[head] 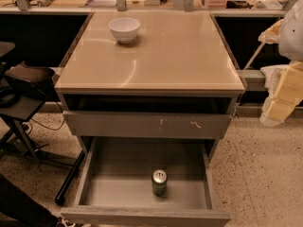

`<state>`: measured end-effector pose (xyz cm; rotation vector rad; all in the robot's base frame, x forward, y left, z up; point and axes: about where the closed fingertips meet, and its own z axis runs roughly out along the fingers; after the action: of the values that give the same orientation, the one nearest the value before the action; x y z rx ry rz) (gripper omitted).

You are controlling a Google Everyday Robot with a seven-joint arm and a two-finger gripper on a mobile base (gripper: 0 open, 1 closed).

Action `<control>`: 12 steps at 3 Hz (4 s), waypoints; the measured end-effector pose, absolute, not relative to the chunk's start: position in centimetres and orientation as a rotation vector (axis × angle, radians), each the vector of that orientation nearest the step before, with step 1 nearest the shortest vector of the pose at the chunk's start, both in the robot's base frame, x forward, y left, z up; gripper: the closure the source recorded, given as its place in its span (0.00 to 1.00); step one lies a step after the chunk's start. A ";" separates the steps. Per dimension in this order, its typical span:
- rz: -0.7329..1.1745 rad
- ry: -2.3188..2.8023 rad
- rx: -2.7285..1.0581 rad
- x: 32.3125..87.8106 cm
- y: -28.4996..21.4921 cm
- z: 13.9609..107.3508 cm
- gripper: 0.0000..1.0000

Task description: Pick green can from middle drawer and place on counter

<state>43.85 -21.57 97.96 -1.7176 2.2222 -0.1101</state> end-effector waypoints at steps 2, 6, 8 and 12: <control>-0.084 2.214 -1.689 44.4 -21.6 97.1 0.00; 0.197 2.360 -1.327 45.8 -26.8 81.8 0.00; 0.310 2.319 -1.275 45.1 -25.6 80.8 0.00; 0.927 2.114 -0.866 44.7 -8.9 73.6 0.00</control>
Offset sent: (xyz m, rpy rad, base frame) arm 0.0131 -0.0027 -0.0269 0.0775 -0.0010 -0.0204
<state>44.69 -8.92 73.58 -0.8658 2.1142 0.9270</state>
